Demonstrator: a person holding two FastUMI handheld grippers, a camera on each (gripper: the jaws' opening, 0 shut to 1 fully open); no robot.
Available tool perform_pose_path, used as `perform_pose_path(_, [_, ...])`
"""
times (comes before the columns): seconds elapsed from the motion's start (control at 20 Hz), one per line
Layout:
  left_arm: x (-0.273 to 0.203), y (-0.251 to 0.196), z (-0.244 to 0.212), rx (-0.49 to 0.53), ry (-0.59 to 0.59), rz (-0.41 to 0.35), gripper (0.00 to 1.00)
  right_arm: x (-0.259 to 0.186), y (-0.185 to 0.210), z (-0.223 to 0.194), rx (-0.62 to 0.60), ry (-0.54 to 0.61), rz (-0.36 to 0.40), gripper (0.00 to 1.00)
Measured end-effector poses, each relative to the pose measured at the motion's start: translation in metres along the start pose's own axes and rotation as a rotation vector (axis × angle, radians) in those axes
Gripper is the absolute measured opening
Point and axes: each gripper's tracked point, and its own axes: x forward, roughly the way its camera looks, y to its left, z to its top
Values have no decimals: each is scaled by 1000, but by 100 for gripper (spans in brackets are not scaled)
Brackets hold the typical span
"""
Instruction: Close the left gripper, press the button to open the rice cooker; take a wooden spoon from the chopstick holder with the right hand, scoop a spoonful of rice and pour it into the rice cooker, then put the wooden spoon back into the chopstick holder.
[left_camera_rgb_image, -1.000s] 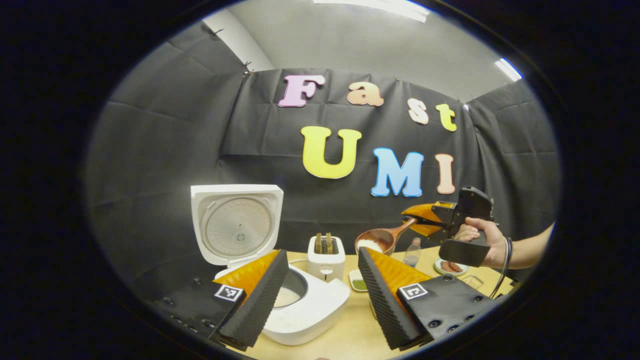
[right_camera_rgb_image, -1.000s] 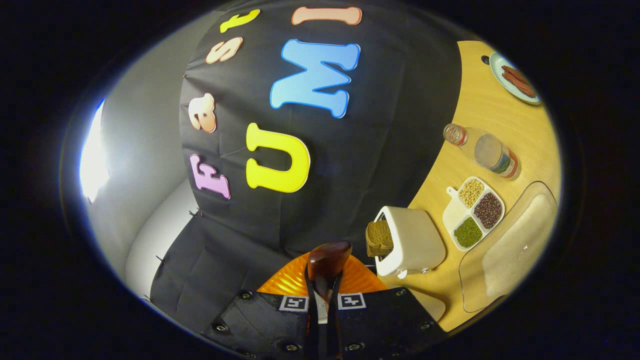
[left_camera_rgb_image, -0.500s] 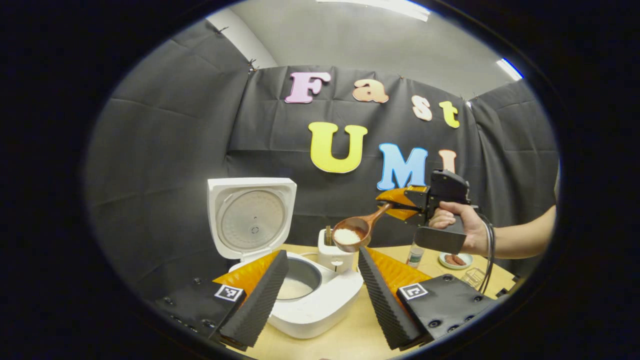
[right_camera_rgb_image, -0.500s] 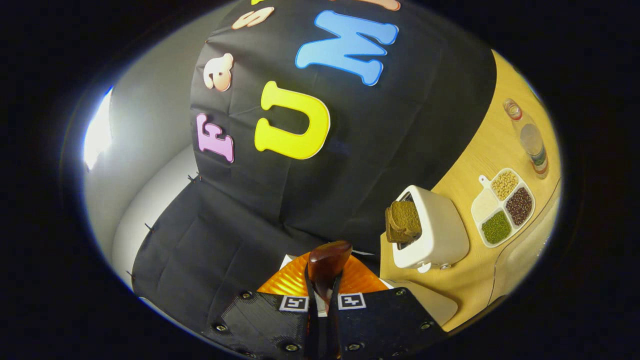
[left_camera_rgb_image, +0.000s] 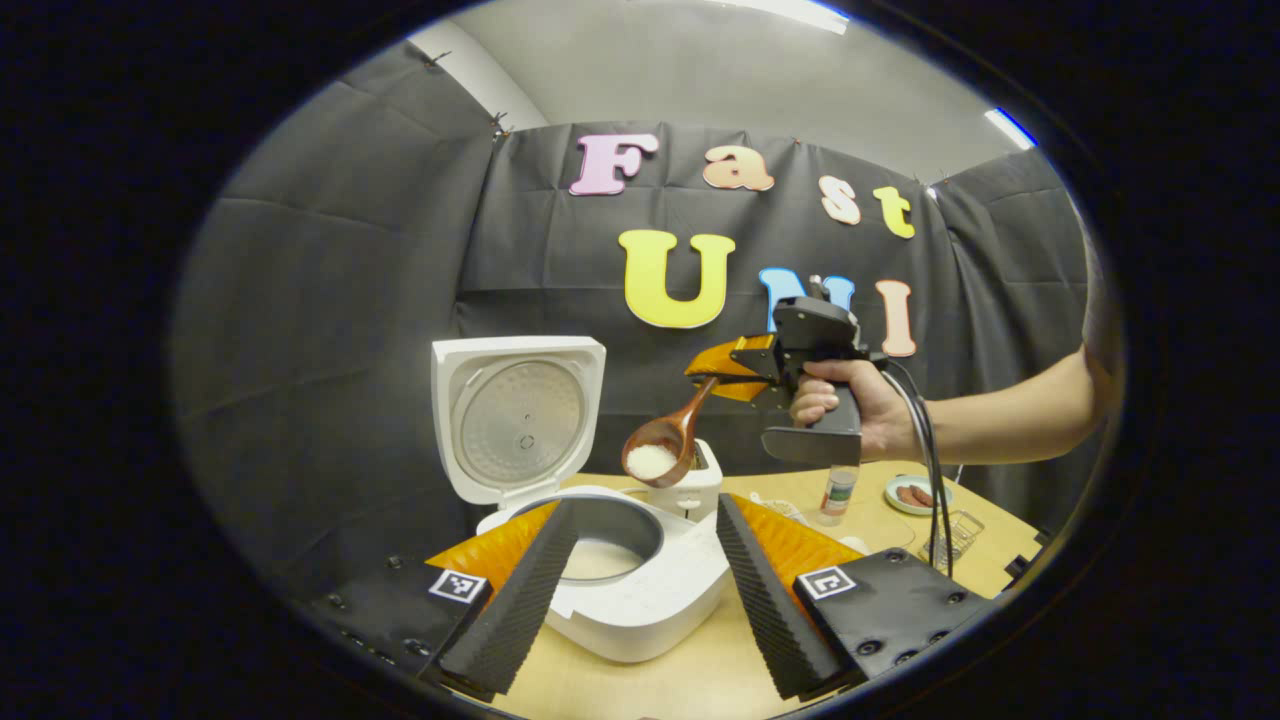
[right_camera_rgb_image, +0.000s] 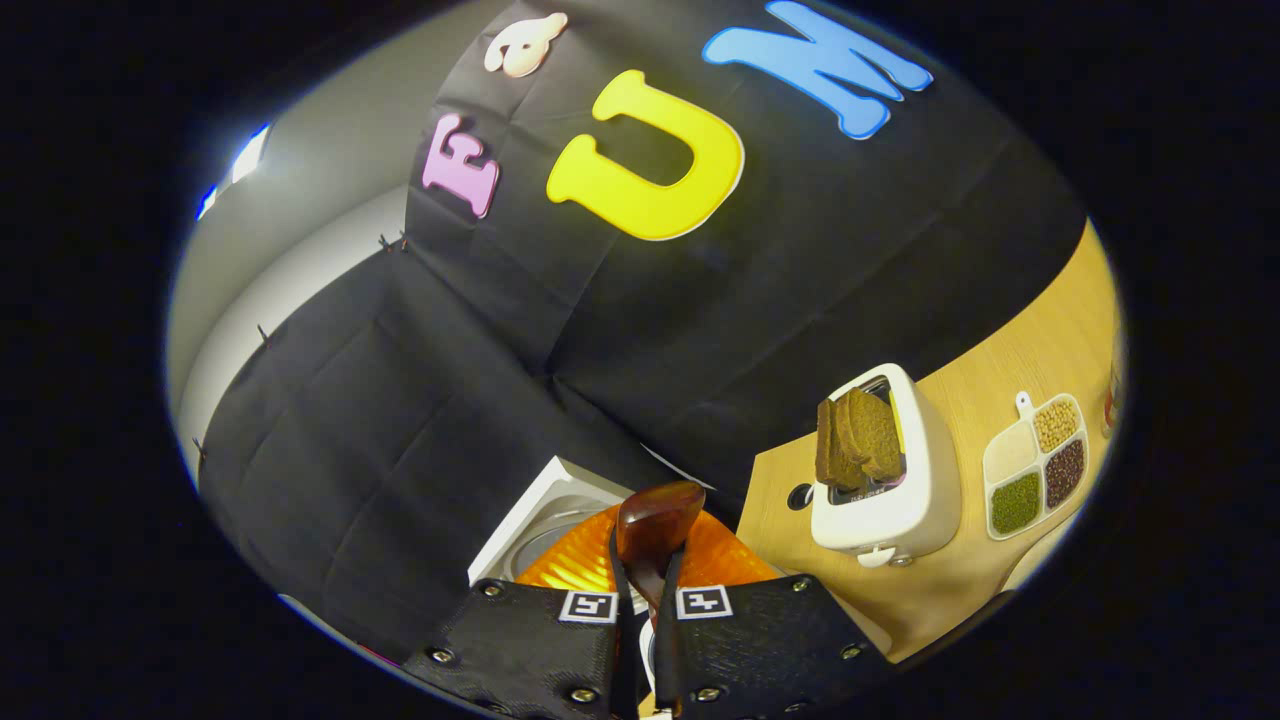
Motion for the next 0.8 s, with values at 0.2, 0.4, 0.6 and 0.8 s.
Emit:
perform_pose_path(0.2, [-7, 0, -8, -12, 15, 18, 98, 27, 11, -23, -112, 71, -1, 7])
perform_pose_path(0.4, [-11, 2, -9, -13, 17, 41, 98, 42, 12, -47, -199, 127, -8, 7])
perform_pose_path(0.6, [-12, 5, -7, -25, 15, 77, 98, 54, 6, -68, -338, 175, -40, 7])
perform_pose_path(0.8, [-13, 9, -12, -38, 25, 109, 98, 58, 1, -77, -526, 211, -34, 7])
